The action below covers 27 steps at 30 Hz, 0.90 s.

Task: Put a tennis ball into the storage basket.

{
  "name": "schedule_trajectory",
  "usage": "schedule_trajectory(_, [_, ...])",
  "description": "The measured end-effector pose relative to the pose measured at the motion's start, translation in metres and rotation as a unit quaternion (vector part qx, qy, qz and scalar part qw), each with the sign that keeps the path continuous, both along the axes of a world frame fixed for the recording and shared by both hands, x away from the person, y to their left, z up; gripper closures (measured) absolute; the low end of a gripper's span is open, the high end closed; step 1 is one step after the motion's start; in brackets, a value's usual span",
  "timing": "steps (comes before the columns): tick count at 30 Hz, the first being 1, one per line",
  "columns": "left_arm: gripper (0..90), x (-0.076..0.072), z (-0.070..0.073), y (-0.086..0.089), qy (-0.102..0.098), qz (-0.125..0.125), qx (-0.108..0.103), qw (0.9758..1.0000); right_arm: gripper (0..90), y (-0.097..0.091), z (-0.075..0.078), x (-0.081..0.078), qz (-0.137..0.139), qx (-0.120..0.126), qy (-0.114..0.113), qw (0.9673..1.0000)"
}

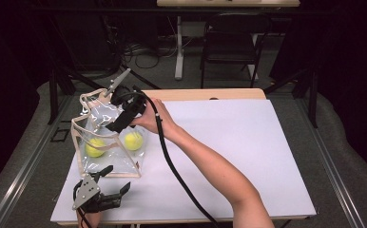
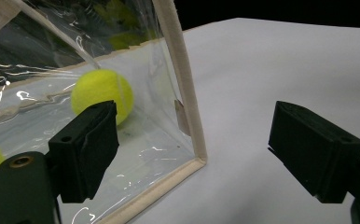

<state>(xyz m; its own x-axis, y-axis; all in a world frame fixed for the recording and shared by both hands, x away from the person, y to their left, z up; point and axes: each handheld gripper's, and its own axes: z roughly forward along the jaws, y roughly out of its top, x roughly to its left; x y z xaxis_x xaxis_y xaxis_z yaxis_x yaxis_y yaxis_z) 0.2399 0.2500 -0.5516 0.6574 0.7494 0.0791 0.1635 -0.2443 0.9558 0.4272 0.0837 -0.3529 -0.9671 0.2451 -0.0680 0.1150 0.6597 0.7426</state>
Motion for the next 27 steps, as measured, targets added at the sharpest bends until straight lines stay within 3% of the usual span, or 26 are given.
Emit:
schedule_trajectory(13, [15.7,0.000,0.000,-0.002,0.001,-0.001,0.002,1.0000,0.0,-0.038,-0.001,-0.005,-0.008,0.010,0.004,0.9999])
schedule_trajectory(27, [15.7,-0.002,-0.001,0.000,0.000,-0.001,0.001,1.0000,0.0,-0.077,-0.016,-0.011,-0.032,0.010,0.004,0.9994])
